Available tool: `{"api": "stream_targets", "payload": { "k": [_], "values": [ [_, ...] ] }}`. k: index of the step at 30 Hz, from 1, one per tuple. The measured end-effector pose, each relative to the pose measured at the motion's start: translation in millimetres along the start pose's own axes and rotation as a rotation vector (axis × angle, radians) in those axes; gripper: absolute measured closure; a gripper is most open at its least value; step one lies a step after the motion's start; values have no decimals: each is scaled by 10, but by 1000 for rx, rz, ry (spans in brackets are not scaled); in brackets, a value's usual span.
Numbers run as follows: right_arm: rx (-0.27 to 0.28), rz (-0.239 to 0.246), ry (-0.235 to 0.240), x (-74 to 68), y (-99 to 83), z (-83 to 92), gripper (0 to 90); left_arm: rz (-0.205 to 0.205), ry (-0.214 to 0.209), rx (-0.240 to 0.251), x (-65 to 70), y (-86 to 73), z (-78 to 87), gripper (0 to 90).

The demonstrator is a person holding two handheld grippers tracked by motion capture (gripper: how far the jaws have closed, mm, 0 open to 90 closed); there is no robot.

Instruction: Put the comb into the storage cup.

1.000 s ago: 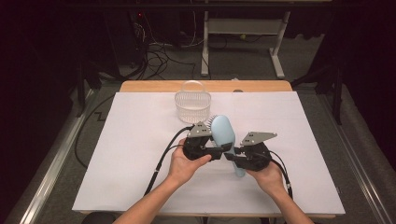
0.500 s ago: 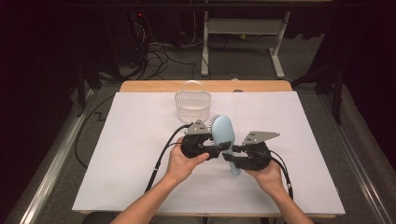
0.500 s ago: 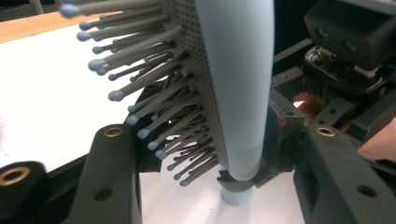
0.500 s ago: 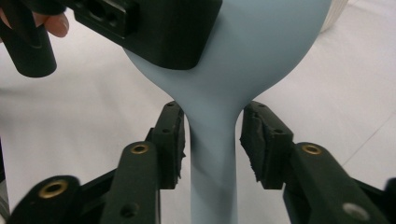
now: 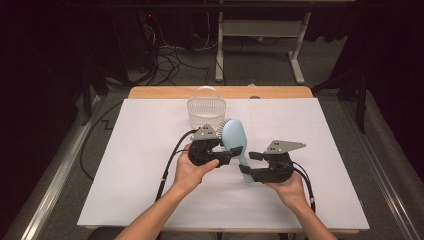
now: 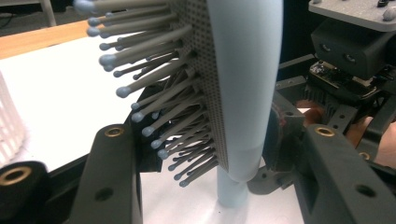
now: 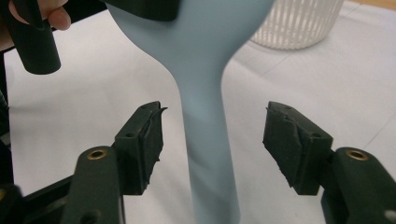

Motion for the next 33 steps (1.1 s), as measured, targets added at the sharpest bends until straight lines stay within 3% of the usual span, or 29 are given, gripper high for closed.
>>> {"api": "stream_targets", "payload": {
  "k": [5,12,22,26,29,33],
  "values": [
    [21,-32,-8,51,-14,27,356,0,4,16,-14,22,38,507],
    [45,-39,-42,131,-45,73,345,9,1,34,-44,52,92,508],
    [64,-55,-60,224,-98,176,330,-8,28,31,-72,117,199,512],
    [63,-58,-83,292,-157,250,326,-15,35,39,-68,157,237,512],
    [74,-77,-144,380,-211,310,322,-19,42,43,-75,176,259,512],
    [87,-104,-161,456,-268,366,322,-17,51,47,-96,186,287,512]
  ]
}}
Point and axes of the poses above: each handheld gripper's, and its own axes: z roughly backward along the jaws, y roughly out of its top, x roughly to its right, the point moved 7 cm from there along -z, roughly forward along the jaws, and after that the axes turned 15 degrees about -y, right-handed, at the moved point
